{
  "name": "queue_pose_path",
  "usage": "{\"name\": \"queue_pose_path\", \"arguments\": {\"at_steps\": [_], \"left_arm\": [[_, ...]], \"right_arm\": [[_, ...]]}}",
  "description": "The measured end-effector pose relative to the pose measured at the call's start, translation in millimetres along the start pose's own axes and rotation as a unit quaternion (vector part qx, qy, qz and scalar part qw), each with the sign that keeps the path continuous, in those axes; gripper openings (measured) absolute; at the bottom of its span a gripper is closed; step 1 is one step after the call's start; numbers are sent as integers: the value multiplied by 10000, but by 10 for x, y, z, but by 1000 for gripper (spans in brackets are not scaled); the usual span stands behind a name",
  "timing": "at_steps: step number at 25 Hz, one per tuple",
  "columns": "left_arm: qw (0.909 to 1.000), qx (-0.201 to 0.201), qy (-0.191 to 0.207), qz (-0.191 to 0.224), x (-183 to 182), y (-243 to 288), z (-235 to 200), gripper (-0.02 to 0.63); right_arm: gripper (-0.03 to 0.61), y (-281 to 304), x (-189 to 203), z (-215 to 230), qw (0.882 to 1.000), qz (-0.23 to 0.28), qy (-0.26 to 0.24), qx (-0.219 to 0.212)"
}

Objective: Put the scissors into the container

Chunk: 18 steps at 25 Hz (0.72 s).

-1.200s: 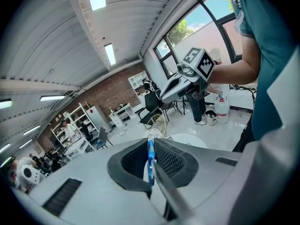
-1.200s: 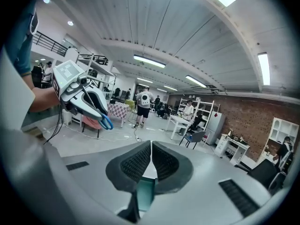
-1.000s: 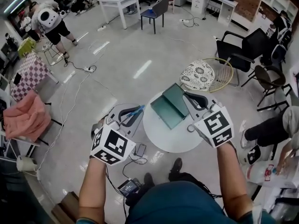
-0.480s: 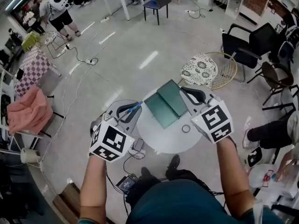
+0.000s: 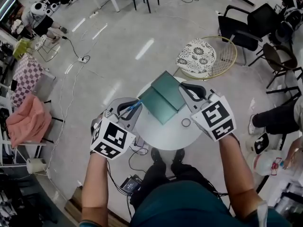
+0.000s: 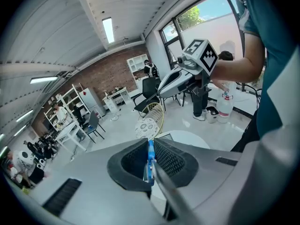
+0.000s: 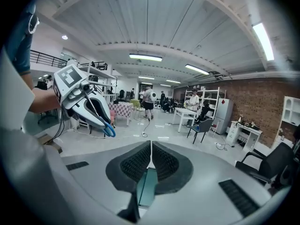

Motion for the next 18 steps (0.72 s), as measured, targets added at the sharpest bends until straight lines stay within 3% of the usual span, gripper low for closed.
{"name": "queue_pose_path", "arguments": {"at_steps": [9,18], "left_arm": [[9988,497,20,-17,311,731,-113,55],[9962,836,-18,-226,919,1395,-255,55]], "right_arm": [[38,290,413,115,9988,-378,129,265],[38,814,916,114,9958,-763,311,400]]}}
Point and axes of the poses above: the fingertips, and each gripper's own axes: y forward along the fingers, z to its right, x out of its underside, the point moved 5 cm from there along -y, backward along the fingers, and after that the axes turned 5 degrees about x, right-handed, at the moved point
